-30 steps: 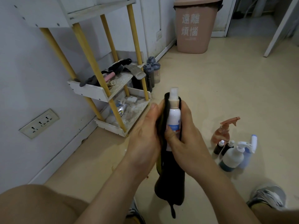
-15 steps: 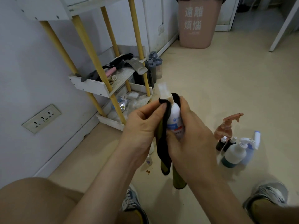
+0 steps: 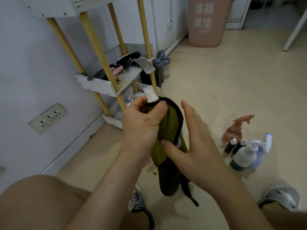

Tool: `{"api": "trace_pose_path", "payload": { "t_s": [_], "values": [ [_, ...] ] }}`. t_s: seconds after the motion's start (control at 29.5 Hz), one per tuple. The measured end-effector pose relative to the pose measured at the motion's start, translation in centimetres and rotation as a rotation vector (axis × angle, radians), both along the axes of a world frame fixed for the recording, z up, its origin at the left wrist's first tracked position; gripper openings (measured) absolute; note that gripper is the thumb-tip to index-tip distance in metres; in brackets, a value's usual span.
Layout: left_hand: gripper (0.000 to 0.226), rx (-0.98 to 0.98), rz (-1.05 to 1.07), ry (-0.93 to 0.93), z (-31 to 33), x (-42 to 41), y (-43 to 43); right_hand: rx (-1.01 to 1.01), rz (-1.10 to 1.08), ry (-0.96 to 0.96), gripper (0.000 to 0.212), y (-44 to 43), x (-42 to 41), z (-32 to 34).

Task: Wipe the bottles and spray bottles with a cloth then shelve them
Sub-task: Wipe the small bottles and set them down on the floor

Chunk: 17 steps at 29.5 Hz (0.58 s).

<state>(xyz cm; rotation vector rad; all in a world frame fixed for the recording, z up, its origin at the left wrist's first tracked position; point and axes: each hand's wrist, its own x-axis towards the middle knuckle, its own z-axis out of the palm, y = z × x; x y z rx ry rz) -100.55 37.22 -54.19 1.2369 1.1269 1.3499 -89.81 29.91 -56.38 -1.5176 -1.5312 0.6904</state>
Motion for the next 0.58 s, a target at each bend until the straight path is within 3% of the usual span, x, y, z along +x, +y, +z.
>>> {"api": "trace_pose_path", "payload": {
  "t_s": [0.03,0.07,0.14,0.2,0.3,0.37,0.44,0.47,0.58],
  "values": [
    [0.013,-0.003,0.011,0.001,0.0,0.0,0.0,0.076,-0.09,-0.148,0.08,-0.1,-0.4,-0.3],
    [0.012,-0.011,0.022,-0.011,0.1,-0.1,-0.1,0.128,-0.127,-0.162,0.08,-0.1,-0.9,-0.6],
    [0.009,-0.04,0.049,-0.07,0.3,-0.2,-0.1,0.139,-0.074,0.01,0.068,0.0,-1.5,-1.1],
    [0.006,-0.129,0.049,-0.199,0.6,-0.1,-0.3,0.001,0.03,0.192,0.056,0.2,-1.6,-1.3],
    [0.015,-0.346,-0.011,-0.449,0.8,0.1,-0.4,-0.178,0.145,0.601,0.069,0.1,-0.7,-0.8],
    [0.024,-0.419,-0.045,-0.508,0.8,-0.1,-0.2,-0.215,0.16,0.717,0.069,-0.1,0.0,0.1],
    [0.025,-0.409,-0.046,-0.477,0.5,-0.1,0.0,-0.146,0.15,0.621,0.05,-0.3,0.5,0.4],
    [0.022,-0.397,-0.043,-0.458,0.3,-0.1,0.1,-0.101,0.117,0.479,0.049,-0.3,0.5,0.3],
    [0.02,-0.354,-0.05,-0.422,-0.3,0.1,0.2,0.07,-0.142,-0.149,0.065,-0.1,-0.4,-1.0]
  ]
}}
